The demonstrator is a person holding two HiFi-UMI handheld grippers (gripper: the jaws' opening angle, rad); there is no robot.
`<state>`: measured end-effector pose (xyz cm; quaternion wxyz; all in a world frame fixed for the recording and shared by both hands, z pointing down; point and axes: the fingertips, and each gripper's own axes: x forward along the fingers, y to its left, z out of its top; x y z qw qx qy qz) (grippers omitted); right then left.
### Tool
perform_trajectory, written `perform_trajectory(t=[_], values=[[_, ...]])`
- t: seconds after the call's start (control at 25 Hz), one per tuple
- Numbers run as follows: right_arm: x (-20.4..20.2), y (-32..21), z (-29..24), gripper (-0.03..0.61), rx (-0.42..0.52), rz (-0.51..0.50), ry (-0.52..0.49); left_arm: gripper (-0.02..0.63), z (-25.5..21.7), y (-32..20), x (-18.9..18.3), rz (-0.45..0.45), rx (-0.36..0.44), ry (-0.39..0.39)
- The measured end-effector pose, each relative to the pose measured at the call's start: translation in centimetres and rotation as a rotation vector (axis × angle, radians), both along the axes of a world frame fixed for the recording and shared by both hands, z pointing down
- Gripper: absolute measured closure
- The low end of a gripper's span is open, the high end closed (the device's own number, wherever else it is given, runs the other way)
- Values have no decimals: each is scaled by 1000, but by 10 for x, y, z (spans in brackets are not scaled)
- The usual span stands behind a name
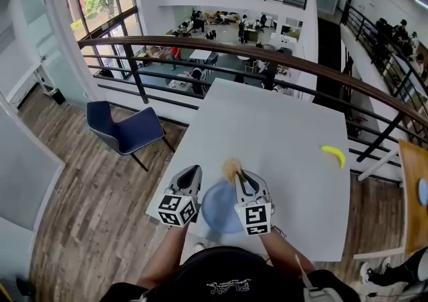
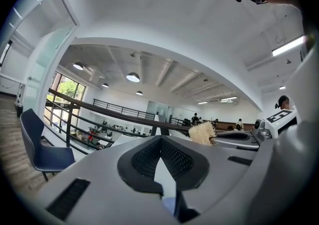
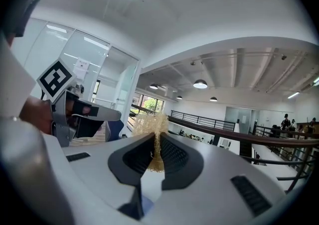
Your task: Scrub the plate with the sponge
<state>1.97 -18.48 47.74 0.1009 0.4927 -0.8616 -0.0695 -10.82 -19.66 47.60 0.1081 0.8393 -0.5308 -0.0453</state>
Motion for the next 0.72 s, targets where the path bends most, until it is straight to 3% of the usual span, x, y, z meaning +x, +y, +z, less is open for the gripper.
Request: perform_trajectory(t=[0.16,0.72], values=[[-2,0,-1,537,1,-4,2,601,-8,2,-1,9,20,38],[-18,4,-9,537,3,-15,-7,601,-11,7,-12,18,8,29]])
